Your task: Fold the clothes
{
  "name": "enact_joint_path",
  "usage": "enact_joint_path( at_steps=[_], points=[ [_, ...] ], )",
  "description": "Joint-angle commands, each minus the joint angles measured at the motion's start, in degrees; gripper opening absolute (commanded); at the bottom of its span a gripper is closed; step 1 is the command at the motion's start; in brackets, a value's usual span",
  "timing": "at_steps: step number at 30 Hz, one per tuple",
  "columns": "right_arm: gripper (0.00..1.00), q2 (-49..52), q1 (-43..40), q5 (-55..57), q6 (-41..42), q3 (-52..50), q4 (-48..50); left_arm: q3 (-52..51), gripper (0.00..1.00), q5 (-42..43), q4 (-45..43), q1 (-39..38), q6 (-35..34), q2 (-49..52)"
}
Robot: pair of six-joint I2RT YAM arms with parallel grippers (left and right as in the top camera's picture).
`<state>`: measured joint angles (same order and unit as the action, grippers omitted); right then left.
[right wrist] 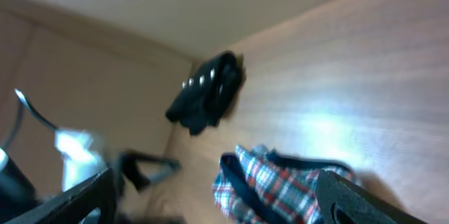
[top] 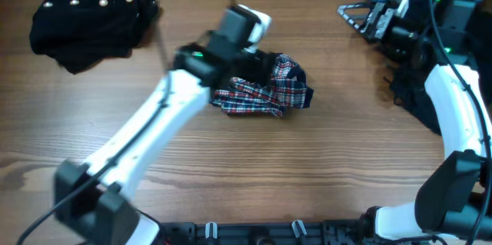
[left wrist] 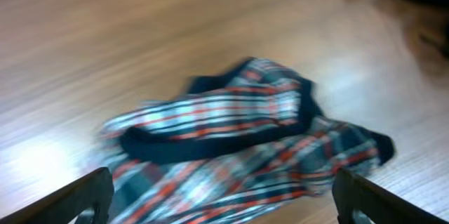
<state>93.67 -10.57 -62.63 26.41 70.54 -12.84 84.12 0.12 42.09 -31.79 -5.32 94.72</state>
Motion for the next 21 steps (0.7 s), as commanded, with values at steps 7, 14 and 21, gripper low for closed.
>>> enact_joint_path(
  at_steps=[7, 14, 21],
  points=[
    [0.04, -0.15, 9.57, -1.75, -0.87, 0.48, -3.96, 1.07, 1.00, 0.74, 3.87, 17.79, -15.82, -2.03],
    [0.04, -0.13, 19.54, 4.09, 4.72, -0.66, -4.44, 1.07, 1.00, 8.63, 4.11, 25.86, -16.55, -1.92],
    [0.04, 4.00, 27.85, 9.07, 11.21, -5.92, 3.89, 1.07, 1.00, 7.78, 3.34, 26.91, -15.96, -1.92]
  ],
)
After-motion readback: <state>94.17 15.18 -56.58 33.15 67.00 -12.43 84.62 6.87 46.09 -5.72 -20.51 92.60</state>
